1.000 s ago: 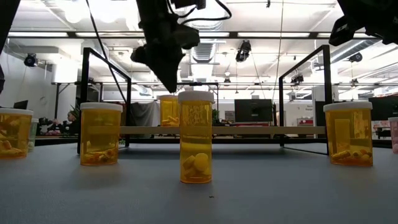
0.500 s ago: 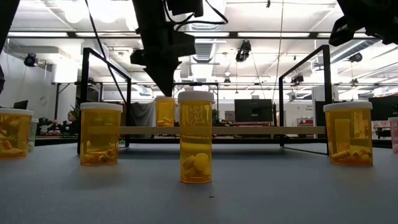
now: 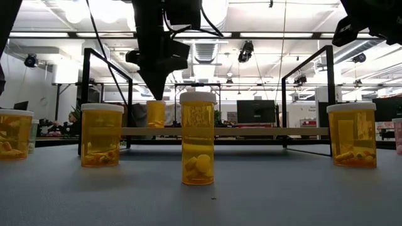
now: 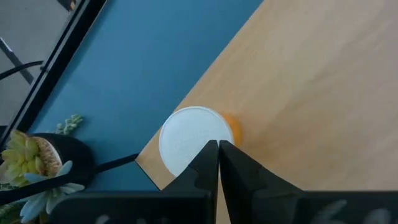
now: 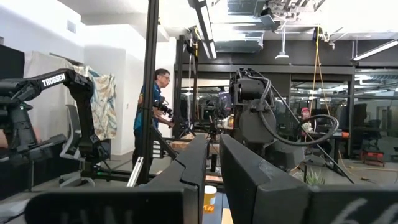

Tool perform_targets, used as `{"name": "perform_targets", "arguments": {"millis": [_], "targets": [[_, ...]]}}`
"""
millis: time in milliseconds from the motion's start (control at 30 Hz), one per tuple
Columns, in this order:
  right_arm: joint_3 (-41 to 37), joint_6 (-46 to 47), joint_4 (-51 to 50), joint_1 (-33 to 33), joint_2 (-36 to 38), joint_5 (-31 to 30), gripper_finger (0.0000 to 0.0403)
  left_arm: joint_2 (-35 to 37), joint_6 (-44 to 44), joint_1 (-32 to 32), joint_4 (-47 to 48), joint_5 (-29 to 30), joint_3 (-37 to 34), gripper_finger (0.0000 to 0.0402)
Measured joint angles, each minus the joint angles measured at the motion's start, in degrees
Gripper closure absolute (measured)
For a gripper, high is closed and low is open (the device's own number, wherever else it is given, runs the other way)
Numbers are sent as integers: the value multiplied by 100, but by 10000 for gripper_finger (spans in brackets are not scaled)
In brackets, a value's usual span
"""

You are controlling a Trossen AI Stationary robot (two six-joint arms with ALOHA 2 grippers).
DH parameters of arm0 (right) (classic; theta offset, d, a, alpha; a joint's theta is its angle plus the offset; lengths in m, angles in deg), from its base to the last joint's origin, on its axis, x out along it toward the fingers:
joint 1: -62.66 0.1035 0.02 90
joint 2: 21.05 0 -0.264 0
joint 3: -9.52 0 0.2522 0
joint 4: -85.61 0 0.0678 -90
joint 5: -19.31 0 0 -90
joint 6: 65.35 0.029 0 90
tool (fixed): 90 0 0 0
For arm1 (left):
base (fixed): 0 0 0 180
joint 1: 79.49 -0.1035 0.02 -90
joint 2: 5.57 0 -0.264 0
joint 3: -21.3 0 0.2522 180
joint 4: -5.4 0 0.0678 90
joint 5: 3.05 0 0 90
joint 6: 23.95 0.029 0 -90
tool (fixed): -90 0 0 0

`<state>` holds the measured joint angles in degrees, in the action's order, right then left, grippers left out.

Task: Pick and place medicine bottles onto shelf by color
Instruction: Put the big orange pill bottle on to the shelf

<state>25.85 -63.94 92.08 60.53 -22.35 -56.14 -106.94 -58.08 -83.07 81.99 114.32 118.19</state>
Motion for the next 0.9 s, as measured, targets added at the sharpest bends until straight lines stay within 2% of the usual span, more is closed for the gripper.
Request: {"name": "perform_targets", "arguments": {"millis": [300,500,600,900], "targets": [[0,0,0,0,0,0,365,7,1,-31,152,-33,230,401],[0,-3,0,-1,2,-2,365,26,21,-10,-377,-99,555,401],[0,-7,0,-1,0,-2,365,24,151,0,-853,-335,481,402],[0,2,-35,0,0,-2,365,-162,149,-22,-835,-327,118,401]]}}
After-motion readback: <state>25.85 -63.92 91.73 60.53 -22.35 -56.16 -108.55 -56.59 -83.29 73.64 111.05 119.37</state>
